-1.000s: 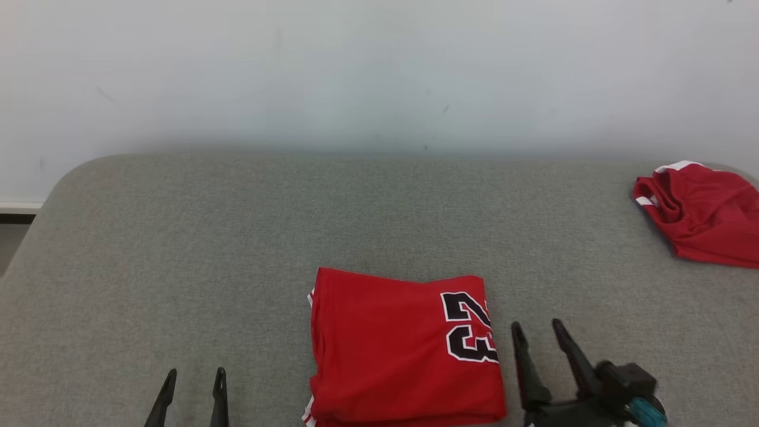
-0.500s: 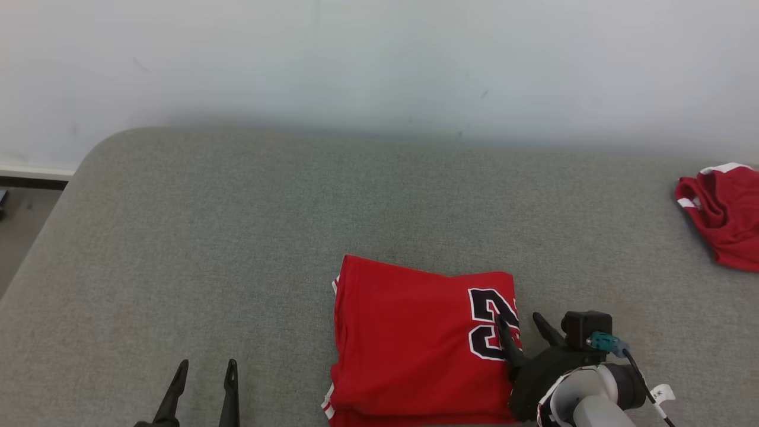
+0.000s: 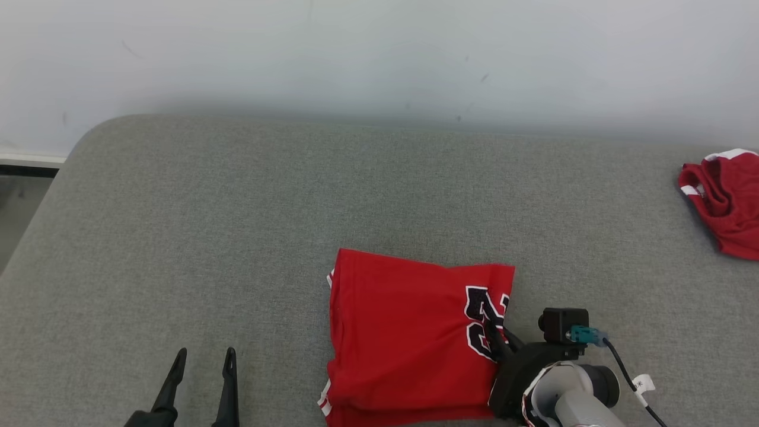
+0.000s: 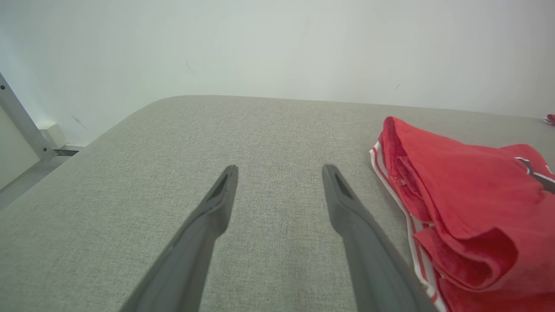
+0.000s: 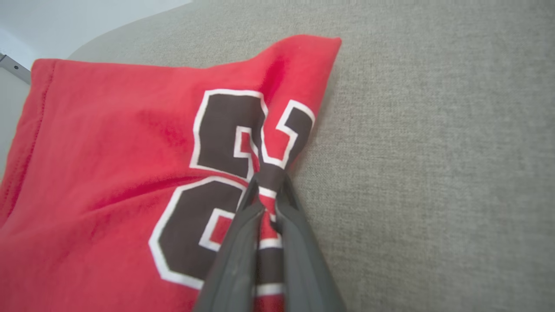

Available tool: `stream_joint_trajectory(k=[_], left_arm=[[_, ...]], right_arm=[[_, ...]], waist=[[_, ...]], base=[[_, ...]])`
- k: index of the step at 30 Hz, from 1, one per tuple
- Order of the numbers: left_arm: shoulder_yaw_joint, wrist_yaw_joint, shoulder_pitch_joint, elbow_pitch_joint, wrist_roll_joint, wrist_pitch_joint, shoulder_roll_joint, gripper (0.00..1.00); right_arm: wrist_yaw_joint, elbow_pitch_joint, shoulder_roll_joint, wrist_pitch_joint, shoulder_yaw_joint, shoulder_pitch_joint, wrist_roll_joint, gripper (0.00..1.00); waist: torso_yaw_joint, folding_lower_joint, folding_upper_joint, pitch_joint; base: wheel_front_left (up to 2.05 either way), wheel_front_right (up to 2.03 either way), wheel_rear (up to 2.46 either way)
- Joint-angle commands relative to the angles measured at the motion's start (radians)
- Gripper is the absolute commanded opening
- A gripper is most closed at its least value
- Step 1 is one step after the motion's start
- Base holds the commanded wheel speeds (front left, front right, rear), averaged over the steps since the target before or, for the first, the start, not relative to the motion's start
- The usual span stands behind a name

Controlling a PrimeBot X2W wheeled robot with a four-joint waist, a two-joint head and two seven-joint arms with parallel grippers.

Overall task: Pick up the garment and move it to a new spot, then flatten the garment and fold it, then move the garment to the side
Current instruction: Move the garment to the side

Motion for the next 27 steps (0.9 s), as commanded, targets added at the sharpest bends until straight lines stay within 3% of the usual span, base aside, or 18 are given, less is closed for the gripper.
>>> stream_joint_trajectory(k=[1,9,14,27], left_arm=[[-0.001,0.001,-0.013,0.0,-0.004,-0.002,-0.002,1.0],[-0.012,0.001,-0.025,-0.012,-0.004,-0.002,-0.002,1.0],[-0.017,0.001,-0.051,-0.024,-0.001,-0.002,-0.001,1.0],[-0.084,0.001,-0.198,-0.134,-0.002,-0.002,0.062,1.0]], right_arm=[[0.0,0.012,-0.012,-0.018,0.002,-0.025,0.004,0.0],[0.0,0.001,-0.09,-0.031,0.022,-0.144,0.005,0.0],[0.0,-0.01,-0.183,-0.007,0.036,-0.247,-0.002,0.0],[0.0,-0.063,-0.475,0.083,0.071,-0.498,-0.032,0.0]], waist=[[-0.001,0.0001,-0.0001,0.003],[-0.026,0.0001,-0.0001,0.046],[-0.043,0.0001,-0.0001,0.098],[-0.093,0.0001,-0.0001,0.334]], base=[[0.0,0.0,0.0],[0.0,0.0,0.0],[0.0,0.0,0.0],[0.0,0.0,0.0]])
